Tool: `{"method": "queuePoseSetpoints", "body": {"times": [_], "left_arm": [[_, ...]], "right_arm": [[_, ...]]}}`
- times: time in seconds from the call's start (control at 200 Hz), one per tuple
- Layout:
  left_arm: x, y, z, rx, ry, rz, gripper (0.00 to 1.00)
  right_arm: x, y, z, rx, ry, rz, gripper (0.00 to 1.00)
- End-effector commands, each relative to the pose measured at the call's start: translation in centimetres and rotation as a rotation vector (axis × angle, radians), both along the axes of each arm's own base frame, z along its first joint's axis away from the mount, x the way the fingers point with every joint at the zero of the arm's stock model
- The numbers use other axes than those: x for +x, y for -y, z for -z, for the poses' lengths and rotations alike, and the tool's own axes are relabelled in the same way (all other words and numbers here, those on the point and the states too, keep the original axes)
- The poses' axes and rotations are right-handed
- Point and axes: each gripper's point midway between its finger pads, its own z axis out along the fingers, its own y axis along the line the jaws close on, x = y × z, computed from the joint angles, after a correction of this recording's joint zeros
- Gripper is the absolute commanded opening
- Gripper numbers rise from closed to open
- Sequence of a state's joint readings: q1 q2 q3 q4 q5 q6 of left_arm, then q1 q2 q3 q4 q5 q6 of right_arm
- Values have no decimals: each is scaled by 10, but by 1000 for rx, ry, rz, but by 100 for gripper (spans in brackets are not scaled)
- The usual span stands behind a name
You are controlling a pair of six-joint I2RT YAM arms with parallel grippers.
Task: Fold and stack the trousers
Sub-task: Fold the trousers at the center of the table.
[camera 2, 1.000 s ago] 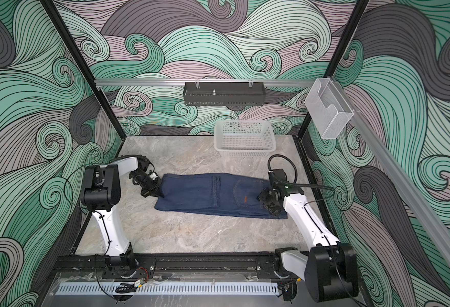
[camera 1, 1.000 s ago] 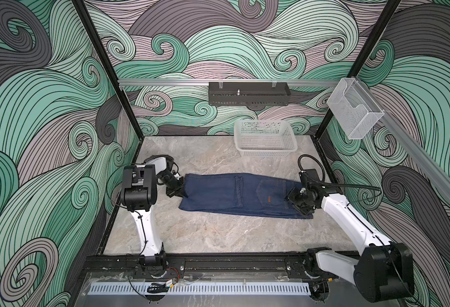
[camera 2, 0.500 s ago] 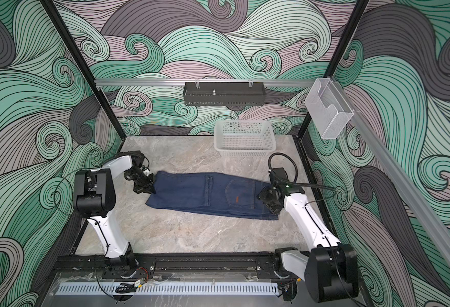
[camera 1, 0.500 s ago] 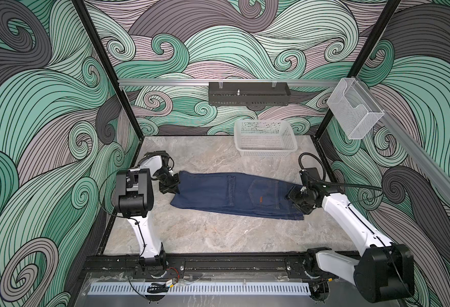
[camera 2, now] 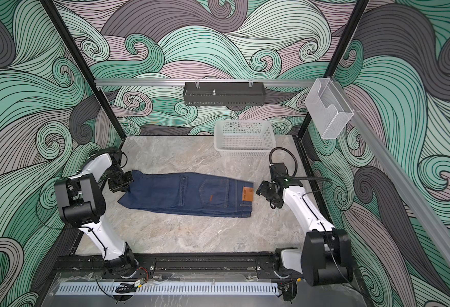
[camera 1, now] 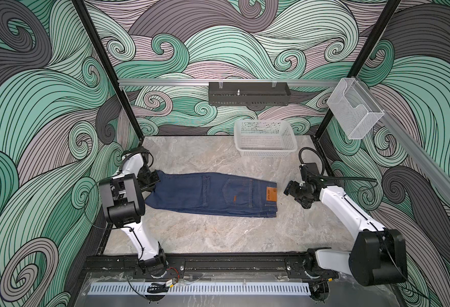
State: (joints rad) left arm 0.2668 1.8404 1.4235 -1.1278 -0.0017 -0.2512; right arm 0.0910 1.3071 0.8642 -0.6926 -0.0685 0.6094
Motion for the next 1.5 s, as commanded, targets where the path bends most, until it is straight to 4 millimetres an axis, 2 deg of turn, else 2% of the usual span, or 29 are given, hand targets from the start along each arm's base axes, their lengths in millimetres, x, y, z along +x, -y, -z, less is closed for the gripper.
{"method": "queuePoseSetpoints", "body": {"times": [0.0, 0.16, 0.335, 0.435, 0.62, 0.69, 0.71, 0.866, 1.056, 1.381, 1.396, 1.496], "left_arm": [[1, 9, -28, -26, 58, 17, 0], [1, 40, -42, -96, 103, 64, 0], [-2, 77, -65, -185, 178, 110, 0], [-7, 92, -81, -204, 219, 120, 0], [-17, 127, -108, -248, 325, 147, 0], [-21, 139, -108, -248, 327, 162, 0], [-25, 143, -116, -243, 356, 169, 0], [-36, 168, -113, -250, 374, 187, 0], [-38, 204, -113, -278, 396, 243, 0], [-36, 273, -126, -294, 437, 406, 0], [-34, 277, -119, -288, 417, 410, 0], [-32, 298, -120, -294, 423, 445, 0]], "right_arm": [[11, -16, 15, 63, 26, -96, 78], [15, -37, 31, 149, 42, -163, 76], [9, -51, 50, 191, -9, -202, 73], [4, -58, 62, 218, -39, -216, 70], [-7, -67, 80, 262, -94, -229, 58], [-5, -72, 83, 275, -76, -241, 52], [-5, -73, 84, 275, -78, -243, 51], [-14, -84, 94, 284, -89, -279, 41], [-21, -98, 103, 308, -103, -306, 33], [-24, -112, 100, 325, -105, -336, 32], [-24, -113, 100, 326, -105, -339, 31], [-24, -114, 99, 327, -106, -345, 31]]}}
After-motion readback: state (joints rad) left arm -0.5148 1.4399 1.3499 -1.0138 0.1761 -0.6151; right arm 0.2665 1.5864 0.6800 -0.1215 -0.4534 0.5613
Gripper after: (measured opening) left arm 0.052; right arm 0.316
